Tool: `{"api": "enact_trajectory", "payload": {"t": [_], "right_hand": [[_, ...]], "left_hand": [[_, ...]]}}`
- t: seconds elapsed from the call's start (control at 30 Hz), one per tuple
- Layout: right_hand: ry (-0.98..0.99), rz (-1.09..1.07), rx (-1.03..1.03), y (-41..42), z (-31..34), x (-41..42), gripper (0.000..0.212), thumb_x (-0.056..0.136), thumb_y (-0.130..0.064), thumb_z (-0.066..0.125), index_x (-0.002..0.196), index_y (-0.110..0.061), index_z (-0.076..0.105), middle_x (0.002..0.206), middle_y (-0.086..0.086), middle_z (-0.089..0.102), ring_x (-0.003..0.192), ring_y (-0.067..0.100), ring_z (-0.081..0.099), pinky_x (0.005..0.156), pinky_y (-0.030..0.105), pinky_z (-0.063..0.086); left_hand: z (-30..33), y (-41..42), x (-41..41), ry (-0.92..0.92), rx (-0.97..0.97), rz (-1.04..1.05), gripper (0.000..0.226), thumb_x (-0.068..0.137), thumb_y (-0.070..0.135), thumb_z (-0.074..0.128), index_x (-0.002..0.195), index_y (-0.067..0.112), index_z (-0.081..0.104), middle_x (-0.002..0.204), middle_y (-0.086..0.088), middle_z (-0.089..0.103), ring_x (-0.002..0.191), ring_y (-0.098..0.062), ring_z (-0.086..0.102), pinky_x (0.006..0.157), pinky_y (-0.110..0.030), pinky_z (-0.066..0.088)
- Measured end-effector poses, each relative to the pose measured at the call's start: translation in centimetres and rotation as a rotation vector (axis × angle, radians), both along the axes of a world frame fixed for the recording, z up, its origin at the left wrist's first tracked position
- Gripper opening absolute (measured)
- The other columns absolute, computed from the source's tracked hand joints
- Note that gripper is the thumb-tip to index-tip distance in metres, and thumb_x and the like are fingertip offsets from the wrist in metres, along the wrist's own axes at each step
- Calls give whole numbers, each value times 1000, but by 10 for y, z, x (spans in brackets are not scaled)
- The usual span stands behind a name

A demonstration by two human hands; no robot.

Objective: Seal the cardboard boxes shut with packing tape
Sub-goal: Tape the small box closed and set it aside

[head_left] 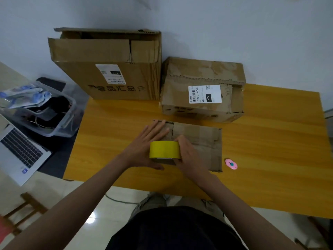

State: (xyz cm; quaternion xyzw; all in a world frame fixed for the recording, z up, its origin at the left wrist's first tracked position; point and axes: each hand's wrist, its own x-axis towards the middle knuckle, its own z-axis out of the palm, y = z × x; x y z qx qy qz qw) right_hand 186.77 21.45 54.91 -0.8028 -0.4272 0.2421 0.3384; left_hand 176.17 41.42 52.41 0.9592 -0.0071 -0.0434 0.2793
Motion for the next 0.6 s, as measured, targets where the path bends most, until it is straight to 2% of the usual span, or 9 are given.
{"api": "enact_trajectory", "payload": {"t": [0.17, 0.27, 0.33, 0.4, 0.43, 0.5, 0.53, 0.6], "right_hand": [[-38, 15, -21, -5, -2, 3, 42, 95, -21, 63, 127, -8, 41, 117, 11, 51, 101, 26, 52, 75, 42, 49], [-41, 29, -28, -6, 2, 3, 42, 93, -29, 59, 126, -10, 41, 114, 10, 50, 98, 27, 52, 74, 49, 51], [-48, 39, -51, -6, 8, 4, 47, 90, -46, 47, 121, -11, 43, 113, 8, 50, 99, 24, 50, 74, 45, 50], [-67, 26, -59, -6, 18, 7, 53, 85, -54, 41, 116, -11, 48, 113, 6, 51, 102, 19, 46, 74, 34, 44], [-85, 10, -37, -6, 22, 8, 48, 85, -50, 44, 114, -12, 50, 113, 5, 52, 103, 18, 44, 73, 31, 40], [-154, -22, 18, -11, 29, 12, 31, 85, -25, 60, 112, -14, 52, 111, 5, 55, 103, 18, 45, 74, 32, 40], [-194, -37, 33, -18, 30, 15, 37, 80, -12, 68, 113, -15, 52, 110, 5, 57, 104, 19, 46, 76, 35, 43], [-255, -74, 39, -42, 34, 29, 54, 71, -5, 78, 117, -18, 52, 113, 7, 59, 107, 23, 49, 81, 38, 45]], "left_hand": [[2, 11, 18, 14, 83, -93, 127, 65, 79, 75, 161, 17, 20, 169, -13, -12, 155, -34, -16, 125, -59, 1], [2, 15, 21, 29, 54, -89, 126, 60, 77, 80, 159, 20, 24, 169, -12, -5, 156, -32, -13, 124, -60, 10], [1, 16, 21, 36, 23, -85, 124, 59, 73, 83, 157, 23, 26, 168, -12, 0, 156, -32, -9, 123, -59, 17], [1, 16, 21, 37, -17, -79, 121, 59, 68, 86, 155, 24, 29, 167, -11, 4, 156, -33, -5, 122, -57, 21], [2, 15, 21, 38, -38, -76, 119, 59, 66, 87, 154, 24, 30, 166, -11, 5, 156, -32, -4, 121, -56, 24], [4, 14, 22, 37, -68, -66, 116, 59, 63, 87, 153, 24, 33, 166, -9, 5, 156, -29, -3, 119, -55, 30], [4, 14, 21, 37, -79, -62, 114, 60, 62, 88, 153, 24, 34, 166, -9, 5, 156, -28, -3, 118, -54, 32], [6, 15, 20, 39, -99, -64, 112, 62, 60, 88, 153, 24, 34, 165, -8, 4, 156, -28, -2, 117, -56, 35]]}}
